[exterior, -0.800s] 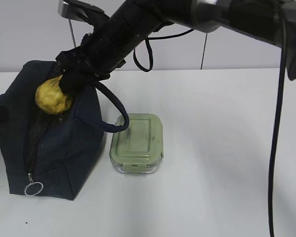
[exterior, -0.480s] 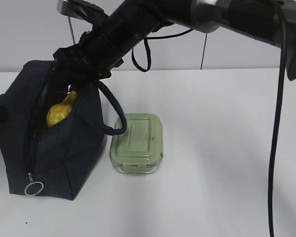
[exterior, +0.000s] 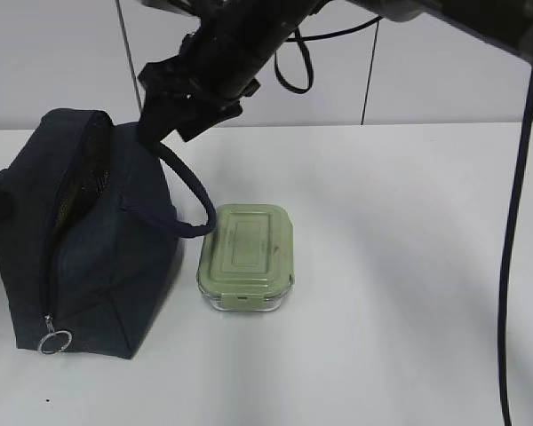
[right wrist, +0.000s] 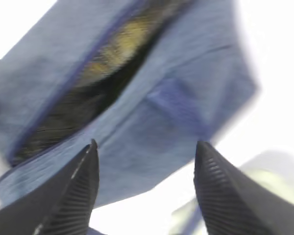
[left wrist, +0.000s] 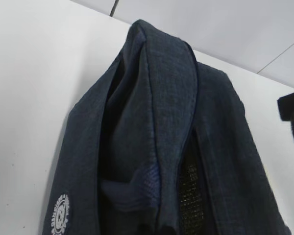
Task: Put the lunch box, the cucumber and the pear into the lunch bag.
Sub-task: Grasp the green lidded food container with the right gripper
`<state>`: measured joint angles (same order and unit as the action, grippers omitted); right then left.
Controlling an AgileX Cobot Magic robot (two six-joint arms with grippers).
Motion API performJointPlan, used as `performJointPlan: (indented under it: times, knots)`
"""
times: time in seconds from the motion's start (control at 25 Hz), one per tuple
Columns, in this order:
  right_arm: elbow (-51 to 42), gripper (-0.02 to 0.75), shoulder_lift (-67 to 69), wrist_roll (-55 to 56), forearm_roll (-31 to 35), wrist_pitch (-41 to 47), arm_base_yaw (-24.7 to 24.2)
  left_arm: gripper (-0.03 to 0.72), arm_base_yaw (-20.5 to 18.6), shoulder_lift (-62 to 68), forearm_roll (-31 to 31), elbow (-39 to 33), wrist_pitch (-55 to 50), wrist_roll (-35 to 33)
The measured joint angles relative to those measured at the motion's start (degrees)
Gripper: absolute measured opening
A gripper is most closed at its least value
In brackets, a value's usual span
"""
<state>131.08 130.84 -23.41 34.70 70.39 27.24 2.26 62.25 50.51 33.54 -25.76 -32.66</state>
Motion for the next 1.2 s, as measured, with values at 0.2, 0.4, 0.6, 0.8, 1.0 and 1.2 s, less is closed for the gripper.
performJointPlan:
  times: [0.2,0.4,0.6,0.8,1.0,1.2]
  knots:
    - [0.55,0.477,0.0,3.87,-4.9,0.37,-4.27,-0.013,0.0,0.02,-0.04,0.0,0.0,0.0]
    - [0.55,0.477,-1.21,7.29,-6.69,0.56,-8.98,-0.013,0.0,0.02,-0.06,0.0,0.0,0.0]
    - [0.02,0.477,-3.87,8.69,-7.42,0.61,-12.82,-0.013,0.0,0.02,-0.06,0.0,0.0,0.0]
    - [-5.17,0.477,-6.44,8.81,-8.64,0.7,-13.66,-0.013,0.0,0.09,-0.06,0.0,0.0,0.0]
    - [-12.73,0.473,-9.04,8.92,-8.99,0.7,-13.9,-0.013,0.0,0.09,-0.06,0.0,0.0,0.0]
    - [-20.33,0.447,-12.01,8.92,-8.72,0.7,-14.51,-0.013,0.0,0.09,-0.06,0.0,0.0,0.0]
